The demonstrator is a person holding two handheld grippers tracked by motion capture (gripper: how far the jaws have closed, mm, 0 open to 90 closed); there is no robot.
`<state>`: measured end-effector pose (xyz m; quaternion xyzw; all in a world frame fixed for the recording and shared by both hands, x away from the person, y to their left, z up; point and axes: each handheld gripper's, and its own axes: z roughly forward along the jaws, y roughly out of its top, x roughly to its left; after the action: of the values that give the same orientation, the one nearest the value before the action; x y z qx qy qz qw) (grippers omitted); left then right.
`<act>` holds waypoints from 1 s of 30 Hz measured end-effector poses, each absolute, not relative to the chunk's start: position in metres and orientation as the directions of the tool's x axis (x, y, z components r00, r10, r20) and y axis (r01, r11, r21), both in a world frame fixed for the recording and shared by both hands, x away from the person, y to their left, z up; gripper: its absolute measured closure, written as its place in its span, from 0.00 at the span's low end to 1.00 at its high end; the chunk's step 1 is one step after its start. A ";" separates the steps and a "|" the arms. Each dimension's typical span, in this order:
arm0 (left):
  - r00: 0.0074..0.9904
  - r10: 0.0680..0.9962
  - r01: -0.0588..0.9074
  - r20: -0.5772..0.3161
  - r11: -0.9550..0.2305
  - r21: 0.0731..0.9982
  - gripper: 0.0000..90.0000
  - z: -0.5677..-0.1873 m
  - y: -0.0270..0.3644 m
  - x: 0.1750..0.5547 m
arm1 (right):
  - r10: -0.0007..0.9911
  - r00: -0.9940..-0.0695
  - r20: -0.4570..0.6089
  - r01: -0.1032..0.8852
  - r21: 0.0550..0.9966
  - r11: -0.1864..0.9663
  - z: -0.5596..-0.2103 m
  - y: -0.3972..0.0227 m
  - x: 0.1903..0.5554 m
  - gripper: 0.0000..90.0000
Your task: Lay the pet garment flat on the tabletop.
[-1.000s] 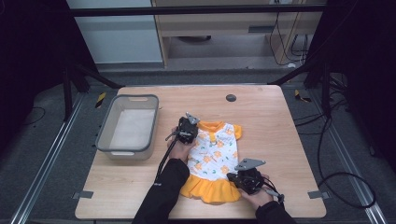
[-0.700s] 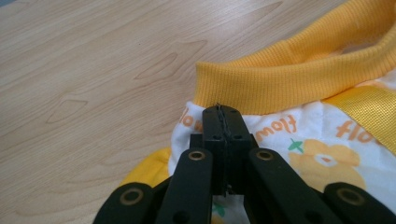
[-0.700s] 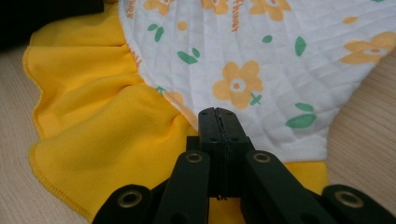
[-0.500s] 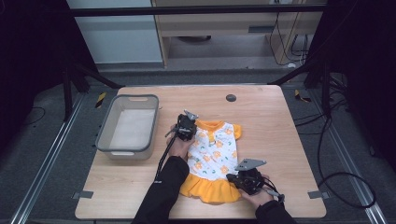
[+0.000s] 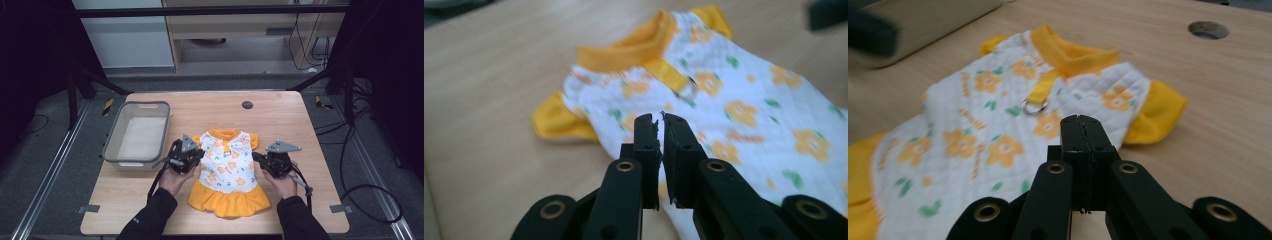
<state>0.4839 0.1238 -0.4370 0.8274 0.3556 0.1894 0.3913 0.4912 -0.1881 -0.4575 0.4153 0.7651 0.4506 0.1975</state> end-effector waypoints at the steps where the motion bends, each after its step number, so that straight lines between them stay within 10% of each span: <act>1: 0.681 0.732 0.447 0.028 -0.446 0.775 0.93 -0.441 0.126 0.475 | 0.819 -0.569 0.071 0.456 0.856 0.242 -0.458 -0.189 0.497 1.00; 30: 0.781 0.621 0.437 0.075 -0.627 0.645 0.94 -0.488 0.122 0.417 | 0.856 -0.515 0.051 0.544 0.791 0.280 -0.506 -0.161 0.568 1.00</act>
<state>0.4175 0.1225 -0.4880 0.8900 0.2971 0.1465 0.3133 0.5678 -0.1612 -0.5062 0.4515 0.7754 0.3952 0.1970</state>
